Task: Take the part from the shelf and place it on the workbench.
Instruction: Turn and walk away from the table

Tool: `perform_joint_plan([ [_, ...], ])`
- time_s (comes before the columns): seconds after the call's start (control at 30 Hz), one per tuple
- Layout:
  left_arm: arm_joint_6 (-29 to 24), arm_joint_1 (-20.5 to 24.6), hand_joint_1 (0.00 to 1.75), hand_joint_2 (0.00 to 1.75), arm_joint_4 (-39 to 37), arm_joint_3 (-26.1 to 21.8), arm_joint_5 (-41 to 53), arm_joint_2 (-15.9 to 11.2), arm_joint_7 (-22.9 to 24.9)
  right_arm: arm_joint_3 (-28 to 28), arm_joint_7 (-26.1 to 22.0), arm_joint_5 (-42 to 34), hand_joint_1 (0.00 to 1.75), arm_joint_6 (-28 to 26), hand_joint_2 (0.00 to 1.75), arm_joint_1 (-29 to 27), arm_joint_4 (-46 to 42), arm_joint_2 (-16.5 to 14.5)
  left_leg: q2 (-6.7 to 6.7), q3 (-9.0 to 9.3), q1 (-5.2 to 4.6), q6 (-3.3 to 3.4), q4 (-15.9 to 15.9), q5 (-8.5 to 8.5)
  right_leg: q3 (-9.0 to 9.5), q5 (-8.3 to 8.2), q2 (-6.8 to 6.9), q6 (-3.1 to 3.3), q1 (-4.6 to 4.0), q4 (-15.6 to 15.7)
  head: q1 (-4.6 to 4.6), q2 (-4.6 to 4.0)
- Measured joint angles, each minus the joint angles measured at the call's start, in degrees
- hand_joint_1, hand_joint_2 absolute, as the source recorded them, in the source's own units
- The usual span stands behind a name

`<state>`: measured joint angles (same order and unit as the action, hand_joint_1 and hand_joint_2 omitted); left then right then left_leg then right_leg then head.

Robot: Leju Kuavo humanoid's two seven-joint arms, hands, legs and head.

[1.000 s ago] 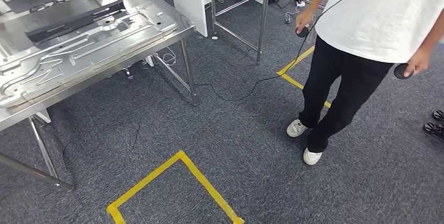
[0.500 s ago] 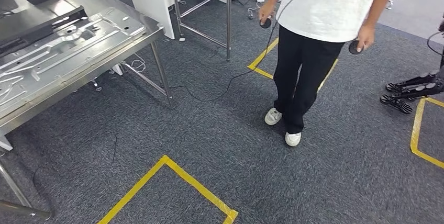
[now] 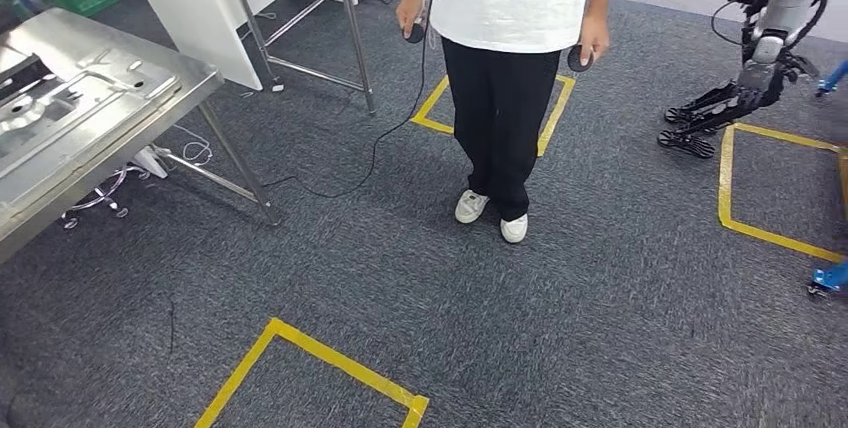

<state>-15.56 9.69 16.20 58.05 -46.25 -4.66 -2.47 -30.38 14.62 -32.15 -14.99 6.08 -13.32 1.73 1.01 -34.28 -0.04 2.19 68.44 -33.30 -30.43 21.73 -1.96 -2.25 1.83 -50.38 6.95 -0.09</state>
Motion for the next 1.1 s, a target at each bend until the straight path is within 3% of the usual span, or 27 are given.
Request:
perform_joint_plan([
  [0.03, 0.0, 0.0, 0.00, 0.00, 0.0, 0.0, 0.0, 0.0, -0.1, 0.0, 0.0, -0.1, 0.00, 0.0, 0.00, 0.0, 0.0, 0.0, -0.23, -1.07, -0.03, 0.18, 1.7, 0.04, 0.00, -0.05, -0.81, 0.14, -0.11, 0.0, 0.01, 0.00],
  [0.07, 0.0, 0.1, 0.00, 0.00, 0.0, 0.0, 0.0, 0.0, -0.2, 0.0, 0.0, -0.1, 0.00, 0.1, 0.00, 0.0, 0.0, 0.0, -0.47, -0.89, -0.08, 0.44, 0.7, 1.30, 0.04, -0.09, -1.67, 0.22, -0.19, 0.0, 0.01, 0.00],
  [0.1, 0.0, 0.3, 0.00, 0.00, 0.0, 0.0, 0.1, 0.0, -0.4, 0.0, -0.1, -0.1, 0.00, 0.2, 0.00, 0.0, 0.0, 0.0, -0.91, 0.40, -0.20, 0.82, -2.7, 3.49, 0.13, -0.13, -2.53, 0.27, -0.23, 0.0, 0.02, 0.00],
  [0.17, 0.0, 0.7, 0.00, 0.00, 0.0, 0.0, 0.2, -0.1, -0.6, -0.2, -0.1, 0.0, 0.00, 0.4, 0.00, 0.0, 0.0, -0.1, -3.50, 4.24, -0.60, 1.76, -12.0, 8.38, 0.16, -0.21, -4.10, 0.23, -0.18, 0.0, 0.02, 0.00],
  [0.2, 0.0, 0.8, 0.00, 0.00, 0.0, 0.0, 0.2, -0.2, -0.7, -0.3, -0.1, 0.0, 0.00, 0.5, 0.00, 0.0, 0.0, -0.2, -4.74, 5.66, -0.77, 2.10, -15.6, 9.91, 0.04, -0.28, -4.78, 0.11, -0.18, -0.1, 0.03, 0.00],
  [0.23, 0.0, 1.0, 0.00, 0.00, 0.0, 0.0, 0.2, -0.3, -0.8, -0.4, -0.1, 0.1, 0.00, 0.6, 0.00, 0.0, 0.0, -0.2, -5.59, 6.40, -0.92, 2.29, -17.6, 10.64, -0.17, -0.40, -5.46, -0.09, -0.17, -0.1, 0.03, 0.00],
  [0.3, 0.0, 1.3, 0.00, 0.00, 0.0, 0.0, 0.2, -0.4, -0.8, -0.5, -0.1, 0.1, 0.00, 0.6, 0.00, -0.3, 0.0, -0.2, -4.93, 6.76, -0.90, 2.31, -18.8, 10.91, -0.53, -0.75, -6.87, -0.73, -0.20, 0.1, 0.02, 0.00],
  [0.33, 0.1, 1.4, 0.00, 0.00, 0.0, 0.0, 0.3, -0.3, -0.8, -0.5, -0.1, 0.1, 0.00, 0.6, 0.00, -0.4, 0.0, -0.2, -4.23, 6.92, -0.81, 2.28, -19.2, 11.14, -0.81, -0.56, -6.51, -0.97, -0.29, -0.1, 0.01, -0.01],
  [0.37, 0.1, 1.4, 0.00, 0.00, 0.0, 0.0, 0.3, -0.3, -0.8, -0.5, 0.0, 0.1, 0.00, 0.6, 0.00, -0.5, 0.0, -0.1, -3.47, 7.08, -0.67, 2.33, -19.6, 11.39, -1.44, 0.34, -5.24, -1.15, -0.45, -1.3, -0.02, -0.01],
  [0.43, 0.3, 1.1, 0.00, 0.00, 0.0, 0.0, 0.4, -0.2, -0.6, -0.7, 0.2, 0.0, 0.00, 0.7, 0.00, -0.3, 0.1, 0.0, -1.75, 7.31, -0.57, 2.59, -20.0, 11.67, -4.36, 4.20, -1.34, -1.34, -0.73, -7.7, -0.06, -0.01],
  [0.5, 0.3, 0.6, 0.00, 0.00, 0.0, 0.0, 0.3, -0.2, -0.3, -0.9, 0.6, -0.1, 0.00, 1.0, 0.00, -0.1, 0.1, 0.0, 0.16, 7.23, -0.66, 2.80, -20.0, 11.64, -8.18, 7.97, 0.68, -1.68, -0.66, -16.1, -0.05, 0.00],
  [0.53, 0.4, 0.3, 0.00, 0.00, 0.0, 0.0, 0.2, -0.2, -0.1, -1.1, 0.8, -0.2, 0.00, 1.1, 0.00, -0.1, 0.1, -0.1, 1.08, 7.16, -0.67, 2.79, -20.0, 11.63, -9.06, 8.48, 1.11, -1.85, -0.53, -18.1, -0.03, 0.00],
  [0.57, 0.5, 0.1, 0.00, 0.00, 0.0, 0.1, 0.2, -0.2, 0.2, -1.2, 1.0, -0.2, 0.00, 1.2, 0.00, -0.1, 0.1, -0.1, 1.91, 7.11, -0.63, 2.72, -19.9, 11.59, -8.71, 7.90, 1.45, -2.04, -0.38, -17.9, -0.03, 0.00],
  [0.6, 0.6, -0.1, 0.00, 0.00, 0.0, 0.1, 0.2, -0.2, 0.3, -1.3, 1.1, -0.3, 0.00, 1.3, 0.00, -0.1, 0.1, -0.1, 2.62, 7.09, -0.56, 2.60, -19.9, 11.52, -7.07, 6.44, 1.93, -2.24, -0.22, -15.2, -0.02, 0.00],
  [0.67, 0.7, -0.4, 0.00, 0.00, 0.0, 0.2, 0.1, -0.2, 0.4, -1.4, 1.3, -0.4, 0.00, 1.4, 0.00, -0.1, 0.1, 0.0, 3.80, 7.09, -0.67, 2.00, -19.5, 11.18, -1.90, 3.10, 4.62, -2.63, -0.05, -6.4, 0.00, 0.00],
  [0.73, 0.7, -0.7, 0.00, 0.00, 0.0, 0.4, 0.1, -0.3, 0.3, -1.5, 1.5, -0.5, 0.00, 1.6, 0.00, -0.1, 0.2, -0.1, 4.89, 6.96, -0.93, 1.30, -18.9, 10.86, 0.97, 1.49, 6.27, -2.15, -0.08, -1.1, 0.10, 0.00],
  [0.83, 0.7, -0.7, 0.00, 0.00, 0.0, 0.6, 0.0, -0.3, 0.1, -1.6, 1.8, -0.6, 0.00, 1.7, 0.00, -0.2, 0.2, -0.1, 6.15, 6.82, -0.72, 0.62, -18.4, 10.42, 0.76, 1.13, 4.44, -0.75, -0.30, -0.5, 0.17, -0.01],
  [0.9, 0.7, -0.4, 0.00, 0.00, 0.0, 0.8, 0.0, -0.3, 0.1, -1.8, 1.9, -0.6, 0.00, 1.7, 0.00, -0.1, 0.2, 0.0, 3.81, 5.36, -0.19, 0.13, -14.6, 7.79, 0.72, 0.87, 3.23, -0.04, -0.29, -0.4, 0.16, -0.01],
  [0.97, 0.8, -0.5, 0.00, 0.00, 0.0, 1.0, 0.0, -0.3, 0.2, -1.9, 1.8, -0.7, 0.00, 1.7, 0.00, 0.1, 0.2, 0.0, 0.75, 1.64, 0.10, -0.12, -6.0, 3.36, 0.60, 0.63, 1.94, 0.46, -0.41, -0.4, 0.17, 0.00],
  [1.0, 0.9, -0.6, 0.00, 0.00, 0.0, 1.1, 0.0, -0.3, 0.3, -2.0, 1.8, -0.7, 0.00, 1.7, 0.00, 0.2, 0.2, 0.1, 0.11, -0.37, 0.11, -0.09, -1.6, 1.68, 0.50, 0.53, 1.15, 0.63, -0.53, -0.4, 0.17, 0.00],
  [1.03, 1.0, -0.8, 0.00, 0.00, 0.0, 1.2, 0.0, -0.3, 0.3, -2.0, 1.8, -0.7, 0.00, 1.7, 0.00, 0.2, 0.2, 0.1, -0.21, -1.70, 0.07, 0.04, 1.2, 1.05, 0.41, 0.41, 0.32, 0.78, -0.66, -0.4, 0.17, 0.00],
  [1.07, 1.1, -0.9, 0.00, 0.00, 0.0, 1.2, 0.0, -0.3, 0.3, -2.1, 1.7, -0.7, 0.00, 1.7, 0.00, 0.2, 0.2, 0.1, -0.47, -1.96, -0.03, 0.31, 1.5, 1.59, 0.34, 0.30, -0.57, 0.87, -0.76, -0.4, 0.17, 0.00],
  [1.1, 1.1, -0.9, 0.00, 0.00, 0.0, 1.2, 0.0, -0.3, 0.3, -2.2, 1.7, -0.7, 0.00, 1.7, 0.00, 0.1, 0.2, 0.1, -0.79, -1.05, -0.19, 0.68, -0.7, 3.17, 0.29, 0.18, -1.44, 0.91, -0.81, -0.4, 0.17, 0.00],
])
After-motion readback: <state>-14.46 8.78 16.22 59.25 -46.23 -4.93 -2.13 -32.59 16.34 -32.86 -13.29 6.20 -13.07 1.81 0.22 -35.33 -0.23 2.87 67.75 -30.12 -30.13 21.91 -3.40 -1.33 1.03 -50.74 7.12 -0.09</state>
